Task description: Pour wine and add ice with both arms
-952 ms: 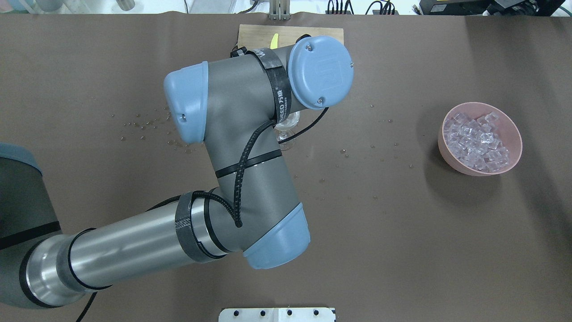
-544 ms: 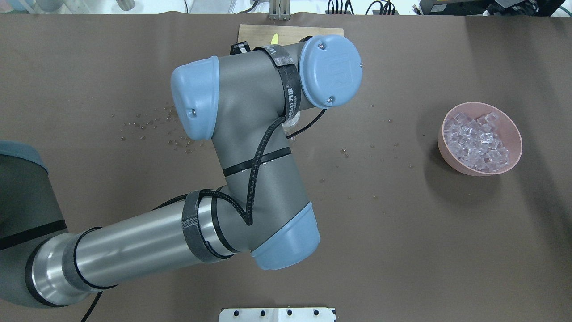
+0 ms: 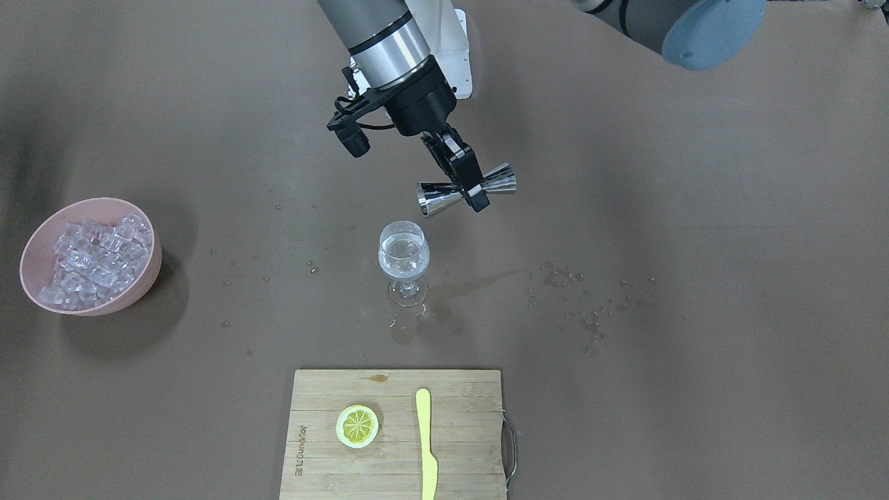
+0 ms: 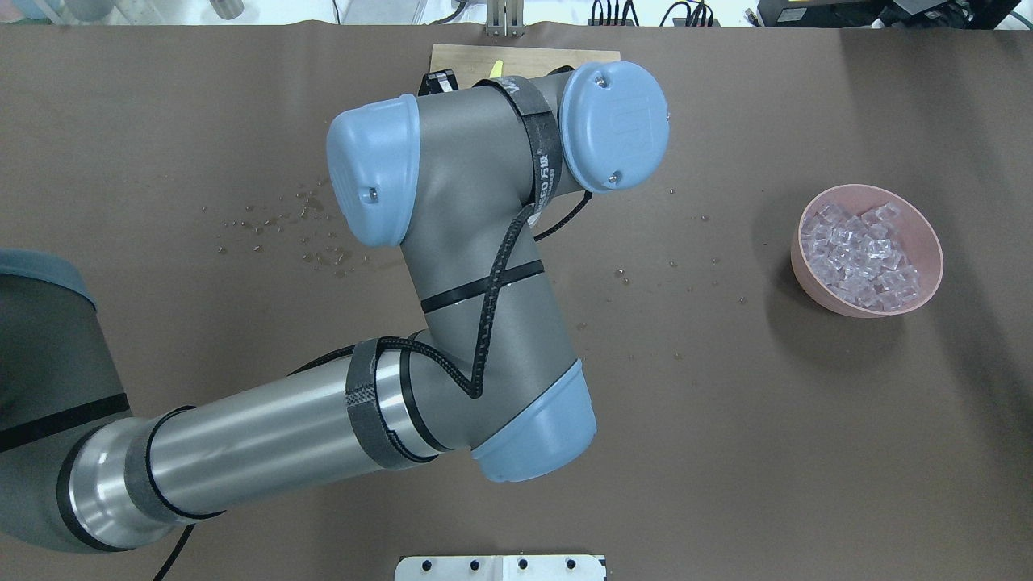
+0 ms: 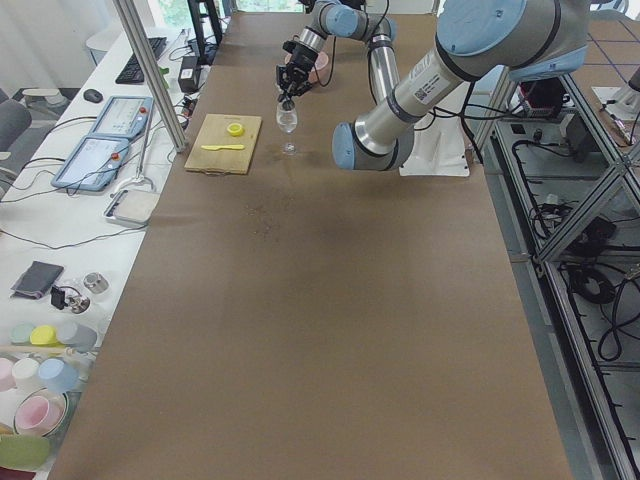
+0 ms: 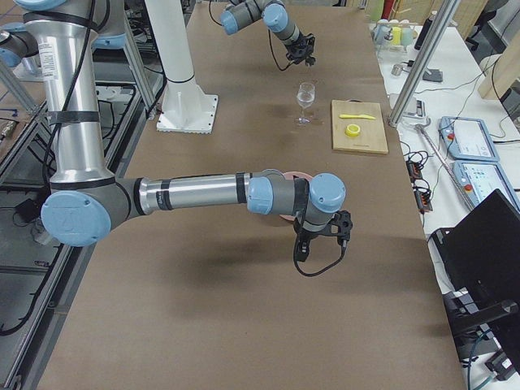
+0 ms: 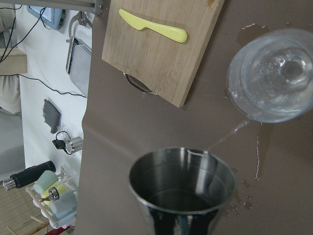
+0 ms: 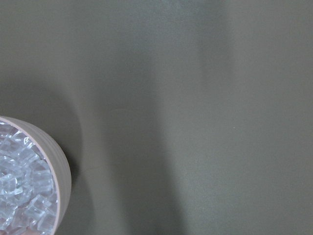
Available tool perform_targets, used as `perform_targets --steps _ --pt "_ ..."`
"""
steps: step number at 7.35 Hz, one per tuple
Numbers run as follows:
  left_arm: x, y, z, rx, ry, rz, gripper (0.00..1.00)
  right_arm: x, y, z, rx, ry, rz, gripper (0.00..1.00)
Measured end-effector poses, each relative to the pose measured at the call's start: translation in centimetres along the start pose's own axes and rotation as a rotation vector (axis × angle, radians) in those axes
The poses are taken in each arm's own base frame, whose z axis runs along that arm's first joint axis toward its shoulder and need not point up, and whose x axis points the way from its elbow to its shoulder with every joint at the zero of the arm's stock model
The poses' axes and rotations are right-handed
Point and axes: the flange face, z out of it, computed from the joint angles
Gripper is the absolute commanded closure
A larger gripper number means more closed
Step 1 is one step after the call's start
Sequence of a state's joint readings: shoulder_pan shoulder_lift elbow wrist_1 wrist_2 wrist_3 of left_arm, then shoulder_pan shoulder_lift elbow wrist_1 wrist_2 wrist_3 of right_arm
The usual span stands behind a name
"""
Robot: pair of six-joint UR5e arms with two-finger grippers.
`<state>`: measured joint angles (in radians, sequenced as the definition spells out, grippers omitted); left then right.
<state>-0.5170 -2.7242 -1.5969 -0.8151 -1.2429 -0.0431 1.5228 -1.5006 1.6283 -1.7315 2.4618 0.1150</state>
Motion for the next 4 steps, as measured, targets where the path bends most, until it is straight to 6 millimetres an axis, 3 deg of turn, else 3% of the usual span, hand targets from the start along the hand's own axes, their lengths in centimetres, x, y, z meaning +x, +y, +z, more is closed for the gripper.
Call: perform_targets --steps 2,4 --pt "-0.4 0.8 -0.7 0.051 0.006 -0.065 1.0 -0.7 -0.4 -0.4 0.009 -0.001 -0.011 0.0" --pt "-0.8 4.3 -0.6 0.129 0.023 -0.223 1.0 -1.6 -0.7 -1.0 0.018 -0.013 -0.011 0.0"
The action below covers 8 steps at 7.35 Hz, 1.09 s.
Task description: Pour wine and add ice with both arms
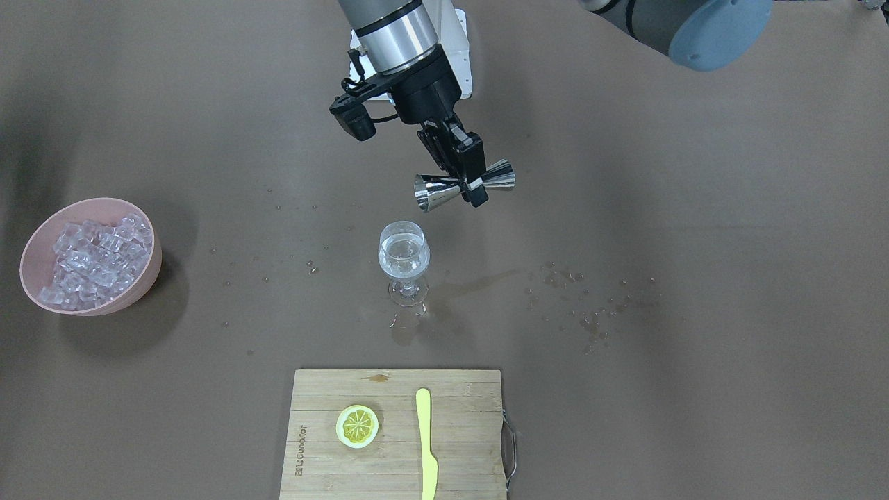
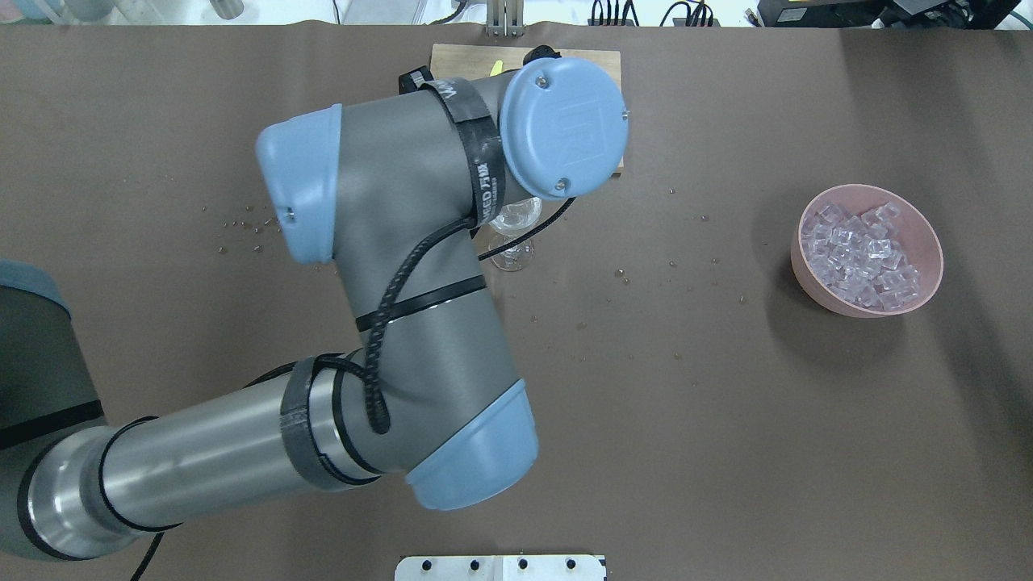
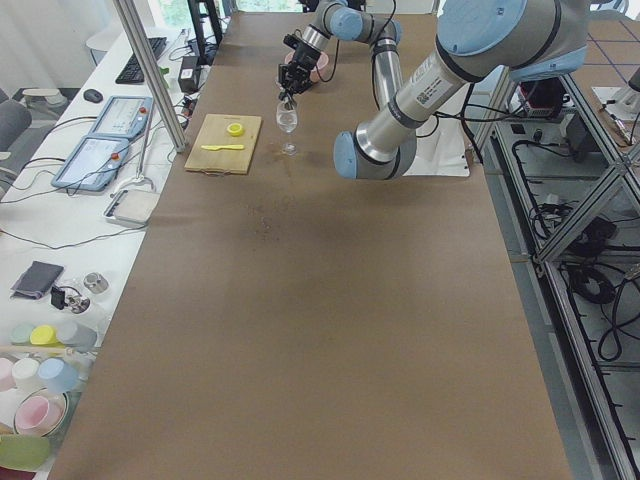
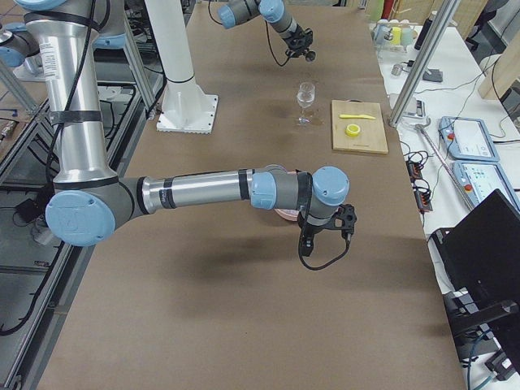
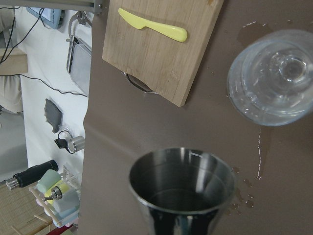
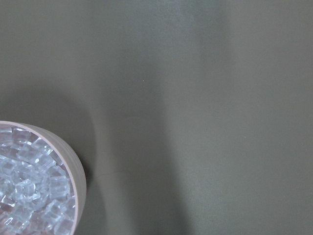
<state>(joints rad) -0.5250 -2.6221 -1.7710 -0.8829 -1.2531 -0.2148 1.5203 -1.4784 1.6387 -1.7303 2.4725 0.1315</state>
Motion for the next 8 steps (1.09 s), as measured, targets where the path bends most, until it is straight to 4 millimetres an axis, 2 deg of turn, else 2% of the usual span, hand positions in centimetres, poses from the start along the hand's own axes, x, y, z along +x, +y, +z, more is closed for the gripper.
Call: perform_targets --steps 2,3,4,6,8 --pt "-2.1 4.0 1.1 0.042 0.004 -0.209 1.0 -1.6 -0.1 -0.5 0.005 -0.033 0.024 0.0" --pt "-3.9 6.0 2.7 0.05 -0.005 -0.286 1.0 -2.2 0.0 -0.6 0.005 -0.04 0.03 0.0" --pt "-5.7 8.2 4.8 0.074 -0.004 -0.351 1.0 -2.7 0.0 -0.6 0.005 -0.043 0.03 0.0" --pt "-7.5 12.3 10.2 0.164 0.018 -0.447 1.0 -3.3 0.1 -0.7 0.007 -0.046 0.023 0.0" --pt "-7.3 18.1 16.0 0.249 0.044 -0.573 1.0 -4.5 0.3 -1.2 0.015 -0.049 0.027 0.0"
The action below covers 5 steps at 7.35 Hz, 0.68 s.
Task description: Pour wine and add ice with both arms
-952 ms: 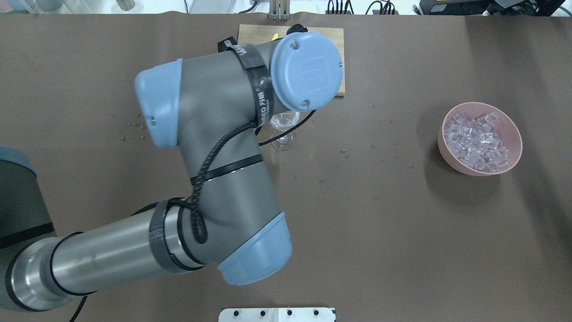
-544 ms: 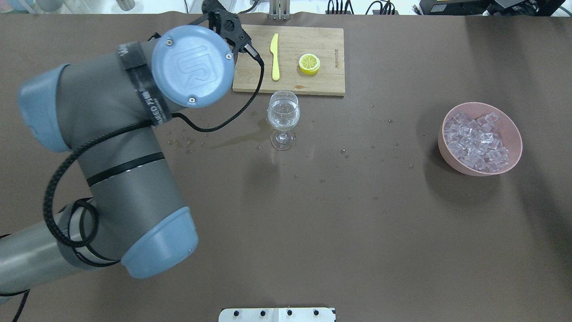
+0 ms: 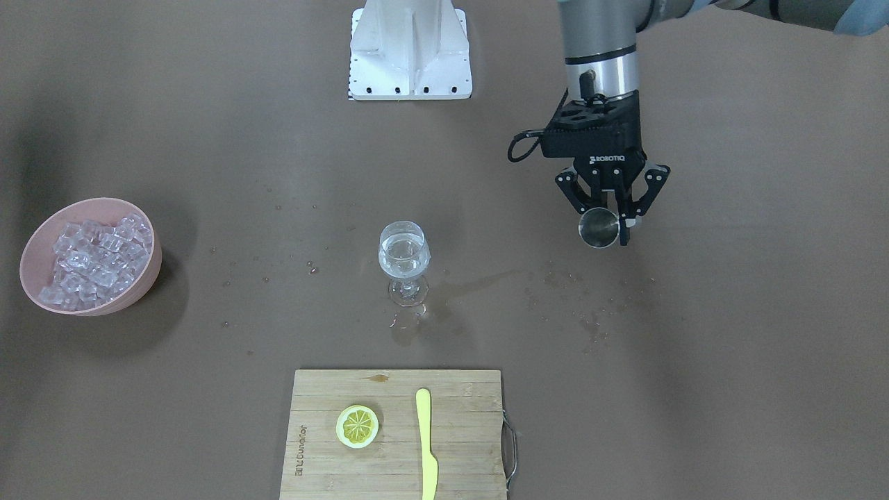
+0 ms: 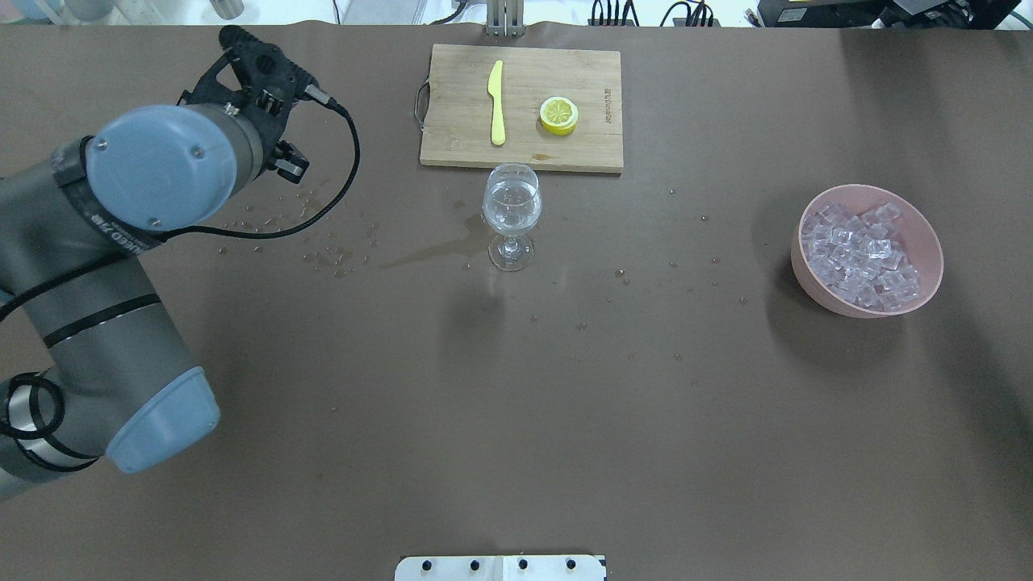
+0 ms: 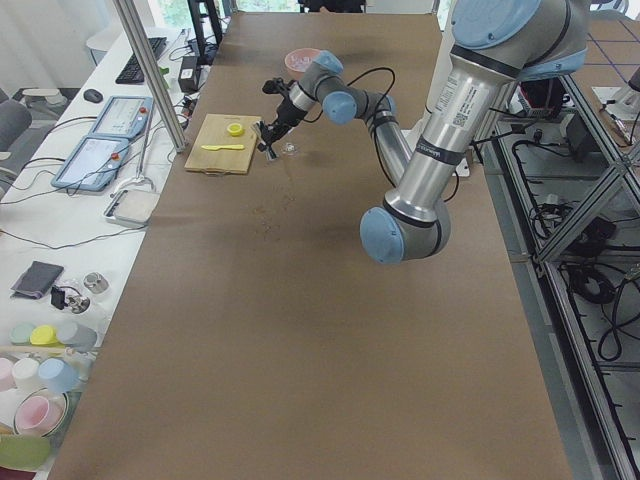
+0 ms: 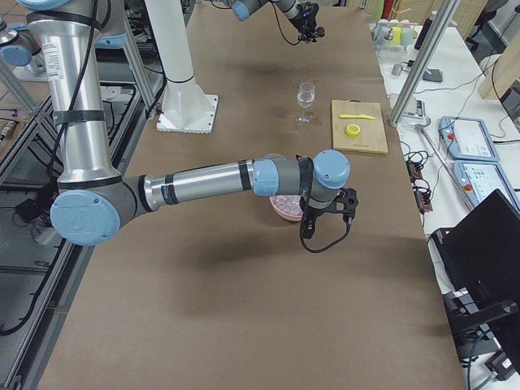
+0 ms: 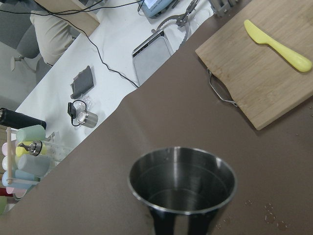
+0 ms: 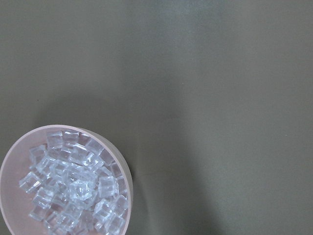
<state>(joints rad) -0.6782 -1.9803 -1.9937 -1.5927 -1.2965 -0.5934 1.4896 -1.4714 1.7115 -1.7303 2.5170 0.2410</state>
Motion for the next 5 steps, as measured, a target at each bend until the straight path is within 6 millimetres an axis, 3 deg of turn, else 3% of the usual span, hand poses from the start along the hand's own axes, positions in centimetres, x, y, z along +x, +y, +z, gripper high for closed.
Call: perform_targets --steps 3,4,5 --pt "-6.3 9.8 3.1 0.166 0.02 -0.297 1.0 -1.3 0.3 0.2 -0.003 0.002 0.007 0.0" --pt "-7.3 12.2 3.8 0.228 0.014 -0.382 1.0 -1.6 0.3 0.5 -0.007 0.004 0.012 0.0" --pt "-6.7 14.1 4.5 0.283 0.005 -0.452 1.0 -2.0 0.4 0.6 -0.008 0.007 0.021 0.0"
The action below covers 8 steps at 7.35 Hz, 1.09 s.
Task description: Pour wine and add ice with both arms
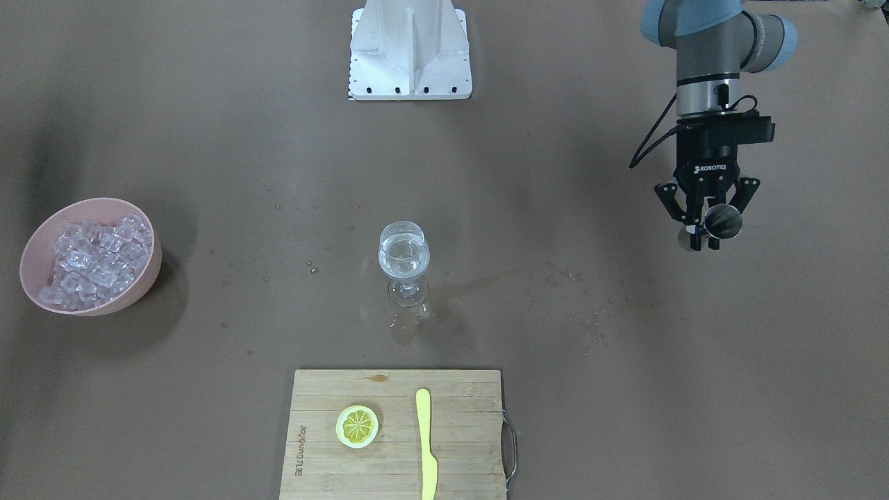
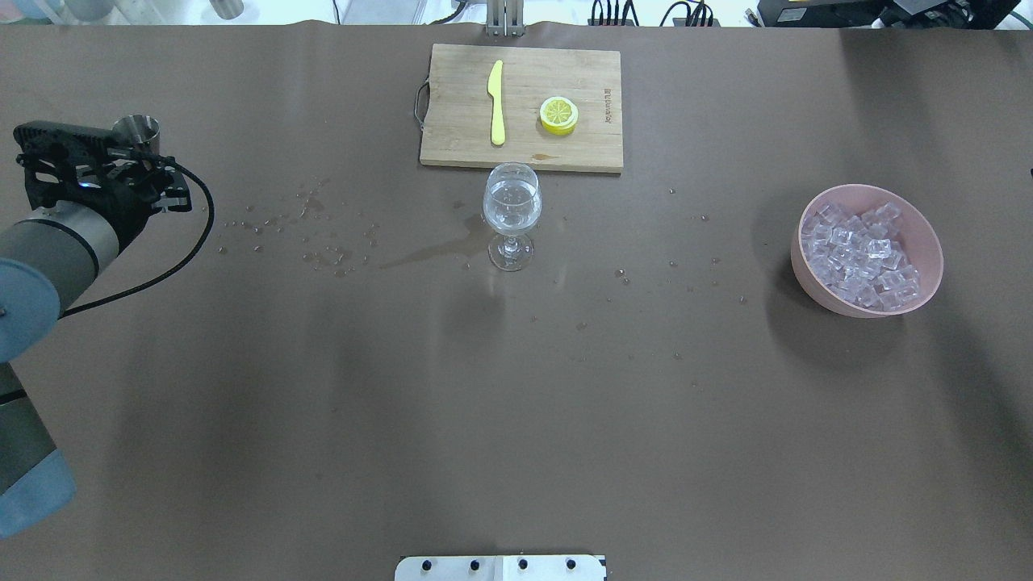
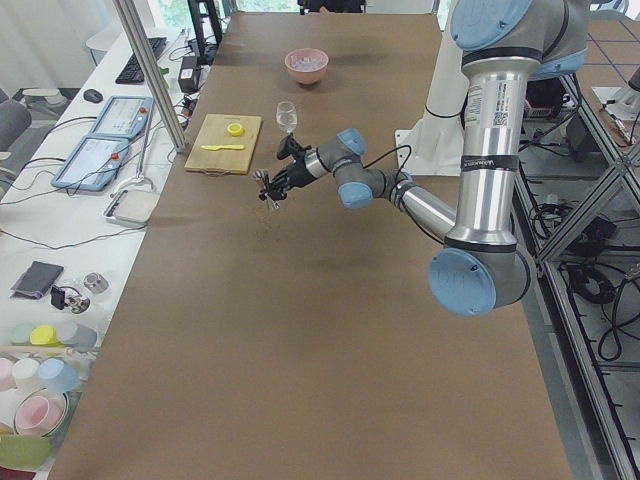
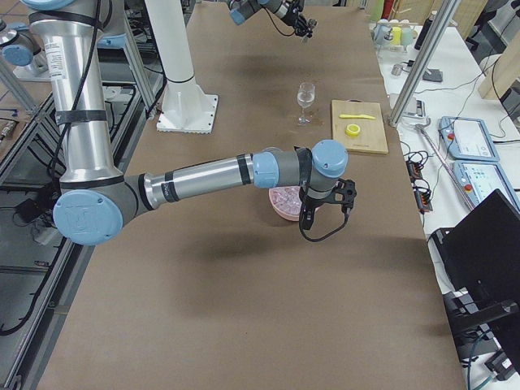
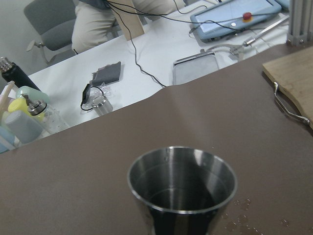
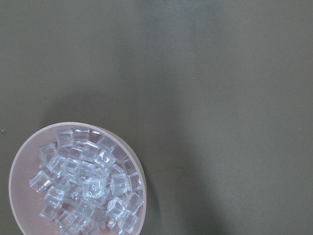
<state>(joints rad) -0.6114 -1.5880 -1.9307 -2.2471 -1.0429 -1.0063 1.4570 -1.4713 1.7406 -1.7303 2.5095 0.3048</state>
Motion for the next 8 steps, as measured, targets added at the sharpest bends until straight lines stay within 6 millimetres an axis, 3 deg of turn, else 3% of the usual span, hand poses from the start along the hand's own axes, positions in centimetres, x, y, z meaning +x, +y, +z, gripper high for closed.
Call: perform_targets --steps 3,5,6,8 --pt "4.3 8.1 -1.0 0.133 -0.017 -0.151 1.0 -1.1 0.3 0.0 0.009 0.022 0.013 0.0" --pt "5.8 13.4 -1.5 0.24 -0.041 -0.184 1.0 -1.3 0.3 0.1 0.012 0.033 0.009 0.0" --pt "5.5 14.9 -1.1 0.285 -0.06 -0.179 1.0 -1.4 0.3 0.2 0.01 0.035 0.008 0.0" --pt "6.3 15.9 -0.5 0.326 -0.07 -0.177 1.0 -1.6 0.4 0.4 0.005 0.035 0.004 0.0"
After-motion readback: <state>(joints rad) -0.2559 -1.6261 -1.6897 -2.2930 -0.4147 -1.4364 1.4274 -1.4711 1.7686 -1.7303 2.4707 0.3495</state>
